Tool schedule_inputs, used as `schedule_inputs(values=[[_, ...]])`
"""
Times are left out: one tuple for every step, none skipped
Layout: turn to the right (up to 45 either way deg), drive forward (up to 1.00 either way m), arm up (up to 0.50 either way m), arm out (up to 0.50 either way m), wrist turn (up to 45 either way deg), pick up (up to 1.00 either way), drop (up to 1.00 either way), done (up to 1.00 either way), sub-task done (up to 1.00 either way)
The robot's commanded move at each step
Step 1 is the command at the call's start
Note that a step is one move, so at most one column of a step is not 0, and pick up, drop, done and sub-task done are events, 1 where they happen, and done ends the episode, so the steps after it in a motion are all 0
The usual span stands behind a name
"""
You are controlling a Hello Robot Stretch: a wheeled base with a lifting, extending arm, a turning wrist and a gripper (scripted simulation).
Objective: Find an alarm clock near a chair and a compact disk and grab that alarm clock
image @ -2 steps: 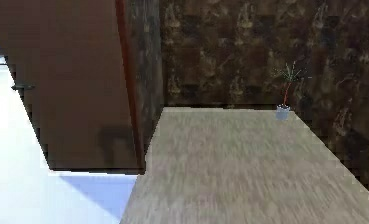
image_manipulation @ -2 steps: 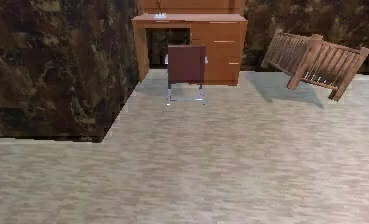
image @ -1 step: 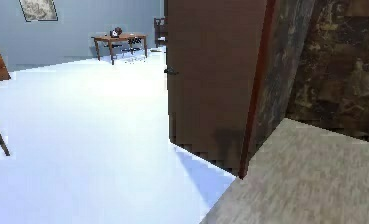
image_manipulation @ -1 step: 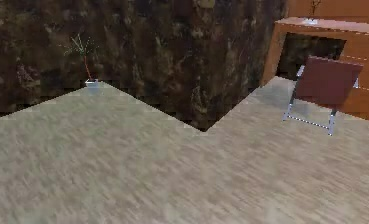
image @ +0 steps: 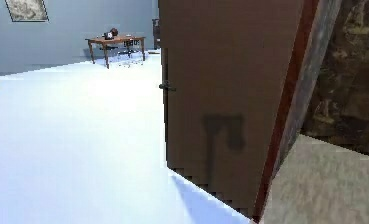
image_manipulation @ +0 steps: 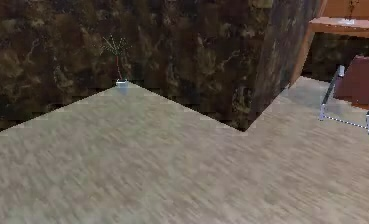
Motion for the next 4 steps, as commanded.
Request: schedule_inputs(values=[[-30.0, 0.00, 0.00, 0.00, 0.0, 0.00, 0.00, 0.00, 0.00], [0.0, 1.00, 0.00, 0.00, 0.0, 0.00, 0.00, 0.00, 0.00], [0.0, 0.50, 0.00, 0.00, 0.0, 0.00, 0.00, 0.00, 0.00], [9.0, 0.00, 0.00, 0.00, 0.0, 0.00, 0.00, 0.00, 0.00]])
